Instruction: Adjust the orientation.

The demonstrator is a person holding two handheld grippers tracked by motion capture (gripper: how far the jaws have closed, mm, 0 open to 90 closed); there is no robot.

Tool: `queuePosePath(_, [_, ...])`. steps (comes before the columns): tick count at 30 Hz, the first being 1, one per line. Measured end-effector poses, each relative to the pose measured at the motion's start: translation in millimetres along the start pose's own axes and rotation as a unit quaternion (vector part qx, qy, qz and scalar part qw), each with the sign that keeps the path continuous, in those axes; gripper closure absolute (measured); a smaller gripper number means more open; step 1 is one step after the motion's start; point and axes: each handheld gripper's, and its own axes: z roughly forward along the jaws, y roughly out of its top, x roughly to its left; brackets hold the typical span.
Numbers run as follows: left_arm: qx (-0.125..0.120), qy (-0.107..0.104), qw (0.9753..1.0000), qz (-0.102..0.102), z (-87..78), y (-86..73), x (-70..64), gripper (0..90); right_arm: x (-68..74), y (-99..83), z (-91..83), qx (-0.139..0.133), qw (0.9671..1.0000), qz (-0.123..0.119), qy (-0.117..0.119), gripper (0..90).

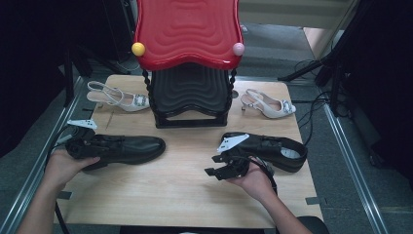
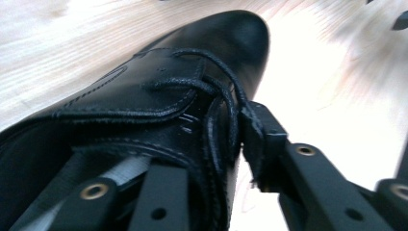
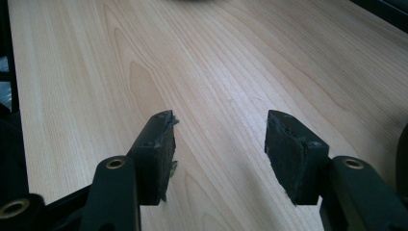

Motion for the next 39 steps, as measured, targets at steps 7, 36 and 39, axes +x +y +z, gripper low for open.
queuePosePath(7, [0.005,-0.010,0.9999,-0.010,2.0,5.5,-10.2,81.4,-1.1,0.0,-2.7,-0.009,1.0000,-0.002,-0.001,45.7])
queuePosePath(36, [-0.004,-0.056,0.9984,-0.009,76.6,75.2,-100.8,80.7,-4.2,-0.5,-12.3,-0.034,0.9993,0.009,-0.010,45.7])
queuePosePath(39, [-0.001,-0.050,0.9986,-0.014,87.5,79.5,-108.4,80.8,-4.6,-0.6,-12.6,-0.036,0.9993,0.010,-0.010,45.7])
